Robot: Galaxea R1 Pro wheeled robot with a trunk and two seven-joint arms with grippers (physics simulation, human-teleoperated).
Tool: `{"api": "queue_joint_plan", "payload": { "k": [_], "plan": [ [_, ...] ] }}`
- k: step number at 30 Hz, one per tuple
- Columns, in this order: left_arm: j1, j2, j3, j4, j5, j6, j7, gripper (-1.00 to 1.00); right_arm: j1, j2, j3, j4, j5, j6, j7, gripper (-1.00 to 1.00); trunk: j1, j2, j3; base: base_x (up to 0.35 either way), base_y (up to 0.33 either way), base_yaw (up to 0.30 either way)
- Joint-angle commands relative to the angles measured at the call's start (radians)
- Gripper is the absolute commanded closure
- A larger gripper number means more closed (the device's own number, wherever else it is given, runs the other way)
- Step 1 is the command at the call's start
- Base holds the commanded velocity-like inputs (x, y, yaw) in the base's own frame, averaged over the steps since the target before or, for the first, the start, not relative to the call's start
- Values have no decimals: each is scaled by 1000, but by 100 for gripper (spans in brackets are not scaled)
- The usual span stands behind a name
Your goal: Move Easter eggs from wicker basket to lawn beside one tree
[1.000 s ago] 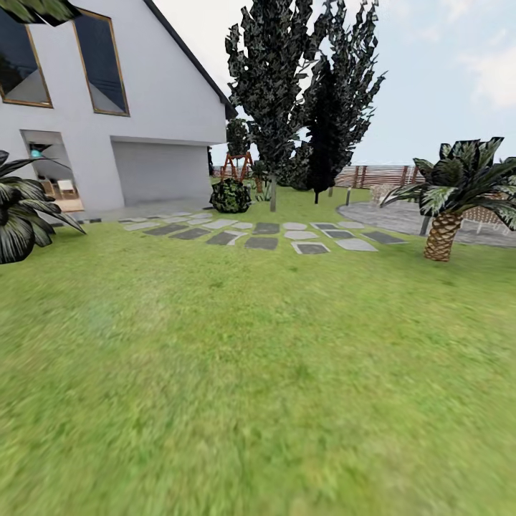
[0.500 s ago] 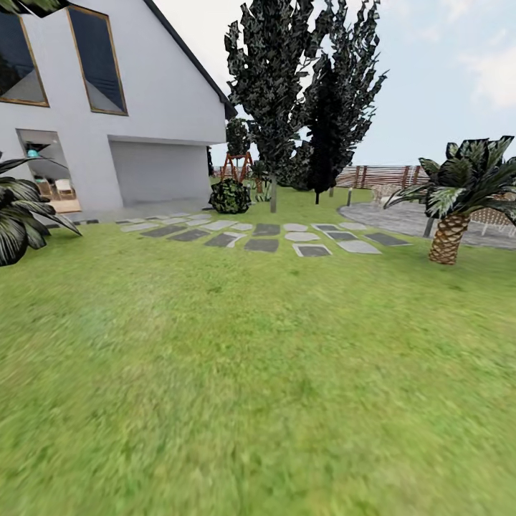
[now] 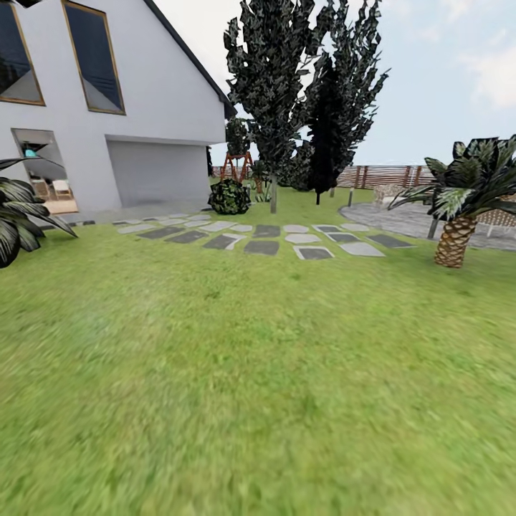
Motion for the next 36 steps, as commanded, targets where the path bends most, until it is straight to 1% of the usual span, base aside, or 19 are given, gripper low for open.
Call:
{"api": "queue_joint_plan", "payload": {
  "k": [1, 16, 25, 27, 36],
  "plan": [
    [0, 0, 0, -2, 0, 1, -1, -100, -1, 0, 0, 1, 0, -3, 1, -100, 1, 0, -1, 331, -68, 0],
    [0, 1, 2, -2, 0, 1, -1, -100, -1, 1, 2, 1, 2, -5, 2, -100, 1, 0, -1, 331, -79, 0],
    [0, 1, 2, -1, 0, 1, 0, -100, -1, -1, 0, -1, 2, -5, 3, -100, 1, 0, -1, 331, -8, 0],
    [0, 1, 3, -1, 0, 1, 0, -100, -1, -1, -1, 1, 0, -73, 2, -100, 1, 0, -1, 331, 0, 0],
    [0, 1, 3, -2, 0, 1, -1, -100, -1, -1, -1, 2, 0, -83, 2, -100, 1, 0, -1, 331, 0, 0]
  ]
}}
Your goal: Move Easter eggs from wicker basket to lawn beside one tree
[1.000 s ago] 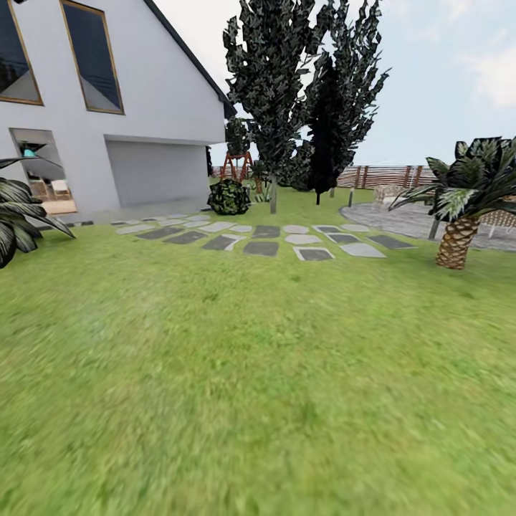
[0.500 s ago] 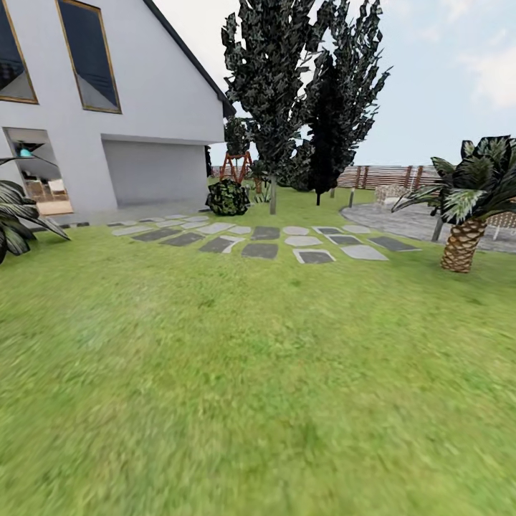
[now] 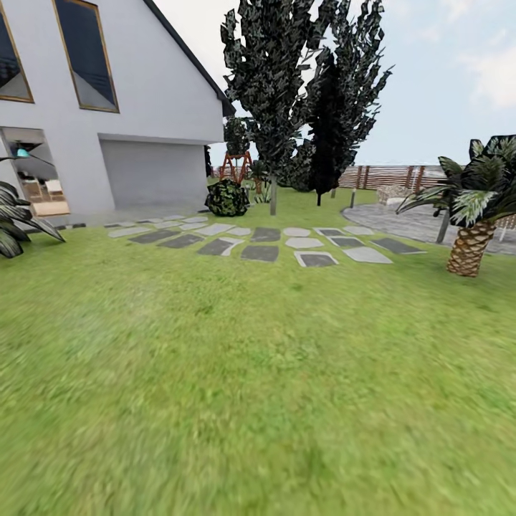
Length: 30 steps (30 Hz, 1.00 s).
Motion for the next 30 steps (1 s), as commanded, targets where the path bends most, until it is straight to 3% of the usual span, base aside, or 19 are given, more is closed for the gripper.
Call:
{"api": "queue_joint_plan", "payload": {
  "k": [1, 20, 24, 26, 28, 30],
  "plan": [
    [0, 0, 1, -2, 0, 1, -2, -100, -1, 0, 0, 1, 0, -3, 1, -100, 1, 0, -1, 331, 0, 0],
    [0, 2, 3, -1, 0, 1, 2, -100, -1, 0, 0, -1, 0, -4, 0, -100, 1, 0, -1, 331, 0, 0],
    [0, 6, 14, -2, 16, 1, 2, -100, -1, -1, 1, -1, 1, -5, 0, -100, 1, 0, -1, 331, 0, 0],
    [0, 25, 17, -2, 24, 1, 2, -100, -1, -1, 1, -1, 2, -4, 1, -100, 1, 0, -1, 331, 0, 0],
    [0, 65, 18, -3, 27, 0, 4, -100, -1, -1, 1, -1, 2, -4, 0, -100, 1, 0, -1, 331, 0, 0],
    [0, 88, 18, -4, 28, -1, 2, -100, -1, -1, 1, -1, 2, -4, 0, -100, 1, 0, -1, 331, -3, 0]
  ]
}}
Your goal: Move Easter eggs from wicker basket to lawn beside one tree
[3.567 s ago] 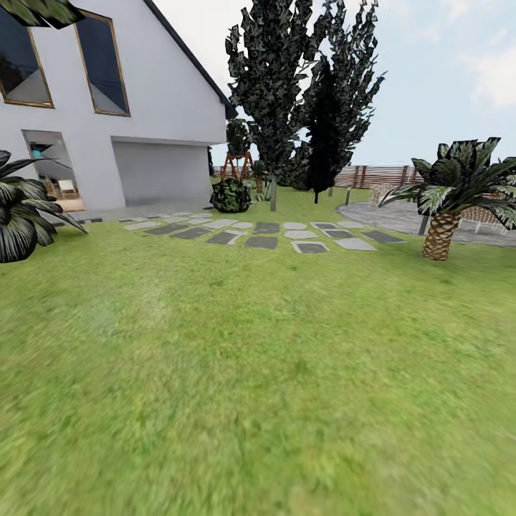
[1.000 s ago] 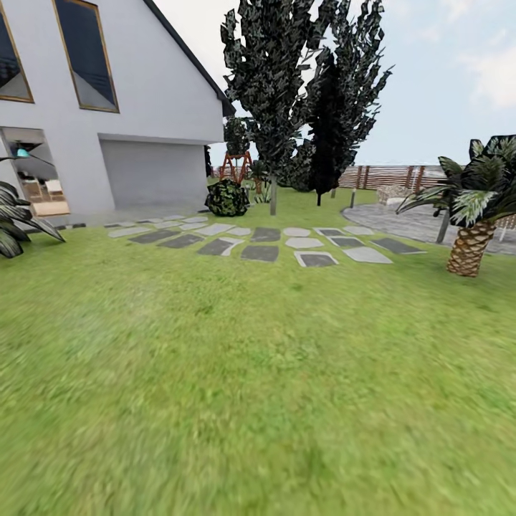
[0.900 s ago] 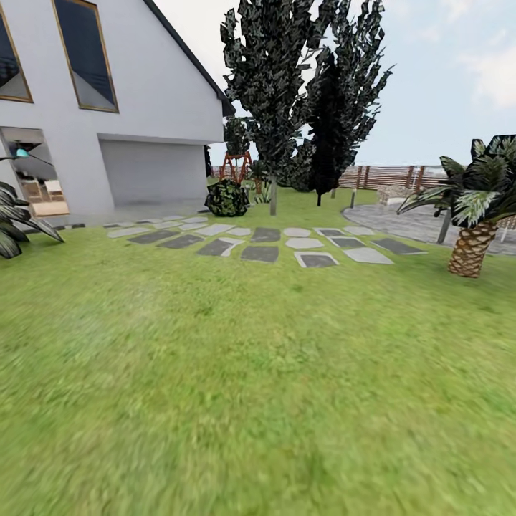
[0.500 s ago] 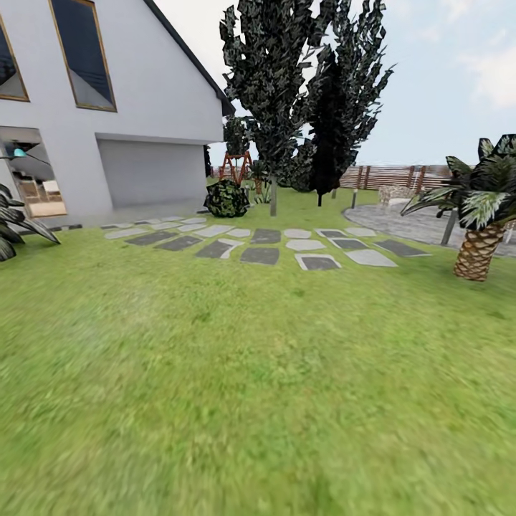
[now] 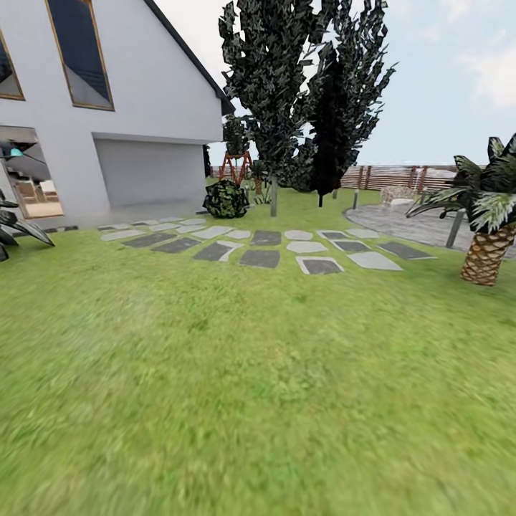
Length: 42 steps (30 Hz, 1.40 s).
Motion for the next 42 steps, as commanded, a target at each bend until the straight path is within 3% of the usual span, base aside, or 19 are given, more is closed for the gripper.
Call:
{"api": "queue_joint_plan", "payload": {
  "k": [1, 3, 23, 42],
  "plan": [
    [0, 11, 1, -2, 3, 1, -5, -100, -1, 0, 0, 1, 0, -3, 0, -100, 1, 0, -1, 329, -37, 0],
    [0, 23, -5, -4, -1, -1, -8, -100, -1, 0, 0, 1, 0, -3, 0, -100, 1, 0, -1, 297, -134, 0],
    [0, 22, -3, -3, 1, 0, -9, -100, -1, 1, -4, -1, -1, -4, -1, -100, 1, 0, -1, 282, -161, -33],
    [0, 22, -4, -3, 2, 0, -9, -100, -1, 2, -5, 1, -1, -5, -1, -100, 1, 0, -1, 316, -16, -52]
  ]
}}
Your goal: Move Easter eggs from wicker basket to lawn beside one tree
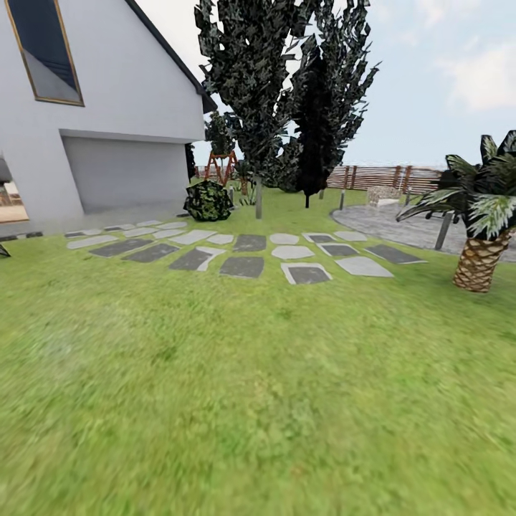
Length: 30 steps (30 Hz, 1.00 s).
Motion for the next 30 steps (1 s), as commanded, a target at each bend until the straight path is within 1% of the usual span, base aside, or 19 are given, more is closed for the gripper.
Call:
{"api": "queue_joint_plan", "payload": {
  "k": [1, 21, 30],
  "plan": [
    [0, 0, 1, -2, 3, 1, -4, -100, -1, 0, 0, 1, 0, -3, 1, -100, 1, 0, -1, 317, 0, 0],
    [0, 0, 2, -2, 2, 1, -4, -100, -1, 0, 1, 1, 0, -3, 1, -100, 1, 0, -1, 317, 0, -1],
    [0, 0, 2, -2, 2, 1, -4, -100, -1, 0, 1, 1, 0, -3, 1, -100, 1, 0, -1, 317, 0, -164]
  ]
}}
